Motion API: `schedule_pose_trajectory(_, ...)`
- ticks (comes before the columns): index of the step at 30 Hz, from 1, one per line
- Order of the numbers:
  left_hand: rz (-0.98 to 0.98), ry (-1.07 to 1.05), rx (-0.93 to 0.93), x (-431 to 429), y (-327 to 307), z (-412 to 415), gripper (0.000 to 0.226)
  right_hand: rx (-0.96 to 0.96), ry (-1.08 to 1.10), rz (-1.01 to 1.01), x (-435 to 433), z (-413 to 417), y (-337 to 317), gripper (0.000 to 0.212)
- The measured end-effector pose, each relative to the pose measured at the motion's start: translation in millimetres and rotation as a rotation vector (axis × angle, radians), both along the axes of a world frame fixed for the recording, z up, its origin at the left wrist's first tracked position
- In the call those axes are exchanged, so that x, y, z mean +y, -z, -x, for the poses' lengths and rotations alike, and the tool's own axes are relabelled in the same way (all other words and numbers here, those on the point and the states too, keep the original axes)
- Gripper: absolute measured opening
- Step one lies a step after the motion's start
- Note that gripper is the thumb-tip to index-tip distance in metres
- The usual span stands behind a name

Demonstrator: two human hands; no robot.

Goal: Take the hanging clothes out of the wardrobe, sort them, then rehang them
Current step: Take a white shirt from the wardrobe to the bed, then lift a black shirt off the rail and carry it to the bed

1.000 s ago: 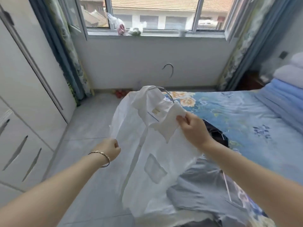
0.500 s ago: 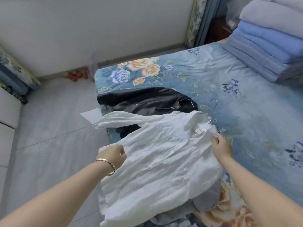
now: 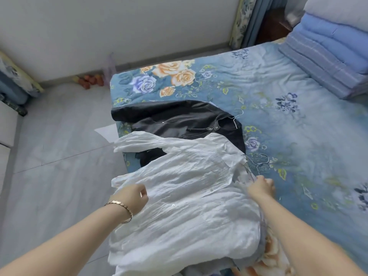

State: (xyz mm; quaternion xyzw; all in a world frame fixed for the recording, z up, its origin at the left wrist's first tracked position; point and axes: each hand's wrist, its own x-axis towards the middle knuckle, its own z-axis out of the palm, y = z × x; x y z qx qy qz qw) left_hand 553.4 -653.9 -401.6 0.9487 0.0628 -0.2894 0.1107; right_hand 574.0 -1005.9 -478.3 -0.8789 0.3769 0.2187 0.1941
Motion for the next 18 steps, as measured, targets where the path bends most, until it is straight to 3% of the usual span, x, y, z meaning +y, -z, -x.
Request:
schedule_pose_trajectory(6,-0.033,-0.055,-0.001,29.6,-29.1,12.2,0.013,0.094,-0.610,-0.263,120.5,-20.6,-54.4,0.034)
schedule_pose_trajectory(10,-0.045,-0.089,0.039,73.8,-58.4,37.2,0.006,0.123,-0.971,-0.224,210.3,-14.5,-107.5,0.034)
schedule_pose_trajectory(18,-0.109,-0.485,-0.142,237.1,-138.6,147.2,0.008,-0.048,-1.587,-0.178,438.1,56.4,-227.4,0.022)
